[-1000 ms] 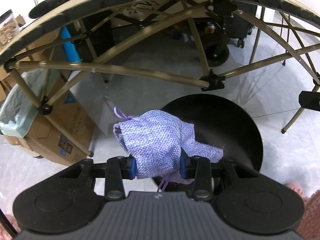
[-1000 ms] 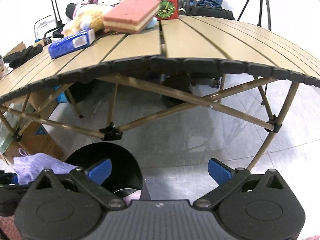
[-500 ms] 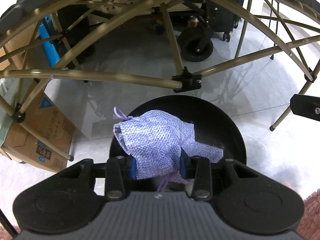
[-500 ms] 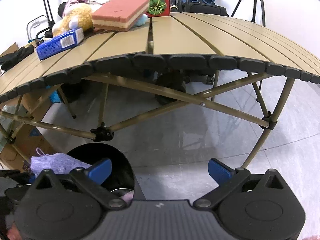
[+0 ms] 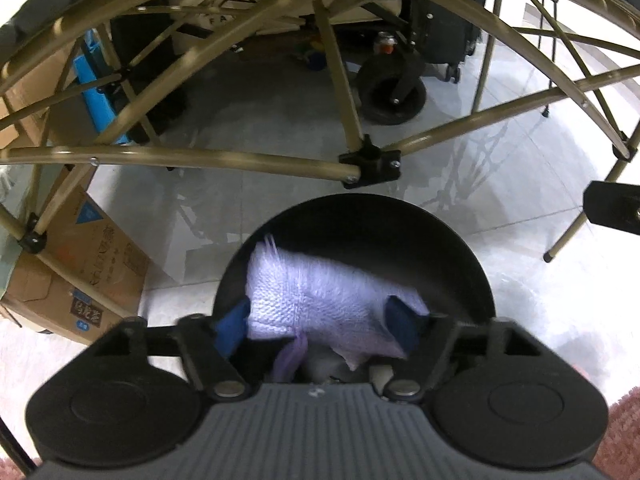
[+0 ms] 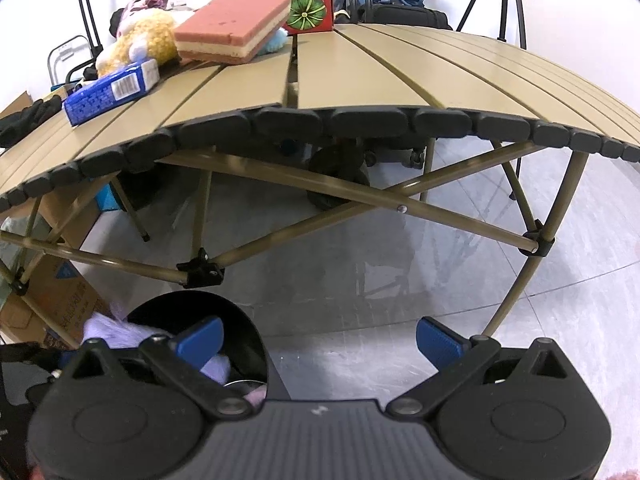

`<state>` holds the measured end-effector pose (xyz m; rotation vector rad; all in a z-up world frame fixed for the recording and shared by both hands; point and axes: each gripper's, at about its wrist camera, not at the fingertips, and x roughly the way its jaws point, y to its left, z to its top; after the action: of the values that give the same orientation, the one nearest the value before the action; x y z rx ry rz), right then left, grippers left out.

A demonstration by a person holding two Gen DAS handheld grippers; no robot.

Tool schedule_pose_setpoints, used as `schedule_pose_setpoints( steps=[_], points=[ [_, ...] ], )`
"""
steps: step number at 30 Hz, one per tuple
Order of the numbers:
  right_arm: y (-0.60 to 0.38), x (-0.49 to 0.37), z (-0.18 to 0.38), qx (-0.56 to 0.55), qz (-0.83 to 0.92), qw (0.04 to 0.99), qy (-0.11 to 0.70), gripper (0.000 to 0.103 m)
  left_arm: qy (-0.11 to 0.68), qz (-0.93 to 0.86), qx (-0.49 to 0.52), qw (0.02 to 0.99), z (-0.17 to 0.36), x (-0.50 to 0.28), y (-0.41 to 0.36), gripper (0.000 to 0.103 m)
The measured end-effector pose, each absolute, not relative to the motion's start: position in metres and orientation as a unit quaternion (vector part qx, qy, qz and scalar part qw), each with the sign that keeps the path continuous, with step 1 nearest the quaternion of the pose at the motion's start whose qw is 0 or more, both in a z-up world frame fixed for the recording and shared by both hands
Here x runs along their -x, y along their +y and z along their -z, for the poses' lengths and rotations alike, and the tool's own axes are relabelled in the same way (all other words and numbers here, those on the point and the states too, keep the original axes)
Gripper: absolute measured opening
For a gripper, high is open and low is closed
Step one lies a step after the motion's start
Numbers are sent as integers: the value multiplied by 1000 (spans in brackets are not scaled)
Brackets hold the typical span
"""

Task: Collect trash
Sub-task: 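Move the left tool over the bin and open it to drop the pouch, then raise both tools from the bin back toward the table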

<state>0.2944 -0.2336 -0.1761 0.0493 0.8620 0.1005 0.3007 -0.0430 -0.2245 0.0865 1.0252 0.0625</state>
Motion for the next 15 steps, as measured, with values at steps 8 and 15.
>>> schedule_pose_setpoints(
  steps=[8, 15],
  points=[
    [-234, -295, 176, -24, -50, 907, 418, 103, 502, -52, -22, 863, 226, -304, -33, 103],
    [-234, -295, 176, -24, -50, 906, 419, 103, 502, -52, -25, 863, 225, -303, -33, 103]
  ],
)
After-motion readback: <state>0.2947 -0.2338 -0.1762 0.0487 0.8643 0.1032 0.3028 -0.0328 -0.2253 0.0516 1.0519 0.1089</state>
